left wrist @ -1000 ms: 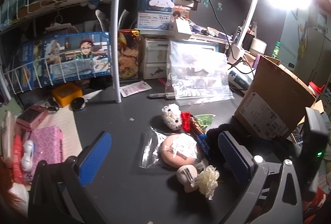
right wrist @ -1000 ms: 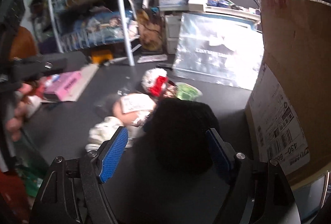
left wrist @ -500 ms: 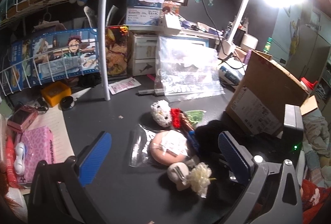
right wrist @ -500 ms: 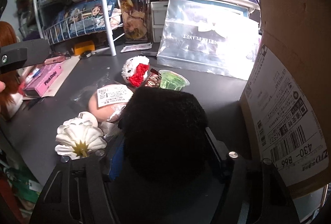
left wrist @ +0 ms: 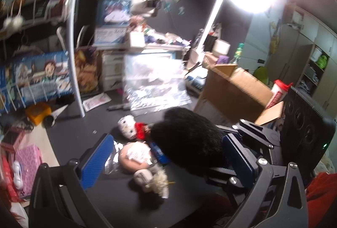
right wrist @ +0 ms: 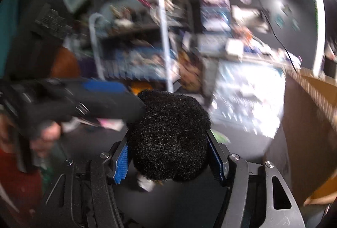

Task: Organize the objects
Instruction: 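Close the right gripper on the black fluffy pompom and lift it, then carry the pompom into the cardboard box and open the right gripper, then return the right gripper to the desk and grasp the white fabric flower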

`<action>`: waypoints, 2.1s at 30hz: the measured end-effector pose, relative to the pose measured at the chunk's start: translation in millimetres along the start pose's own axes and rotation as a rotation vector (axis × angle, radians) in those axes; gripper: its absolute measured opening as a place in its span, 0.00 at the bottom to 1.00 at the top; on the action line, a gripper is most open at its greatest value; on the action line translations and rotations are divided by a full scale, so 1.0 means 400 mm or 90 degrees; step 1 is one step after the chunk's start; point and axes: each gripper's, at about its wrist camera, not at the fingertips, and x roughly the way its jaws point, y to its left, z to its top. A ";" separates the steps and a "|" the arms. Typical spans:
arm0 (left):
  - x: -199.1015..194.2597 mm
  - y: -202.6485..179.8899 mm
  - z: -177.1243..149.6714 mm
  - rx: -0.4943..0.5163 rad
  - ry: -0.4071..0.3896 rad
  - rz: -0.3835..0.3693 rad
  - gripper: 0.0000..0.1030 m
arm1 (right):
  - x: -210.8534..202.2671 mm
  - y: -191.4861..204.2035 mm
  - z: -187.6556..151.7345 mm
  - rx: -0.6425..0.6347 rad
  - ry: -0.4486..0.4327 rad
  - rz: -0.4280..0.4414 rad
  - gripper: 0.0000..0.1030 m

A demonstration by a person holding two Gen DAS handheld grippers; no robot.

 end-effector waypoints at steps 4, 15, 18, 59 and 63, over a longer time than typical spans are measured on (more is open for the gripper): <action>-0.033 -0.052 0.054 0.009 -0.020 -0.035 0.86 | -0.050 0.006 0.067 -0.033 -0.028 0.034 0.58; 0.087 -0.252 0.244 0.069 -0.002 -0.077 0.64 | -0.186 -0.205 0.143 -0.005 -0.001 -0.011 0.58; 0.170 -0.299 0.289 0.076 0.027 -0.105 0.64 | -0.210 -0.288 0.148 0.021 0.033 -0.036 0.58; -0.008 0.017 0.105 -0.038 -0.043 0.118 0.93 | -0.049 -0.049 0.088 -0.004 0.118 0.150 0.72; -0.017 0.086 0.020 -0.068 -0.031 0.137 0.93 | 0.045 -0.031 0.002 0.022 0.165 0.152 0.72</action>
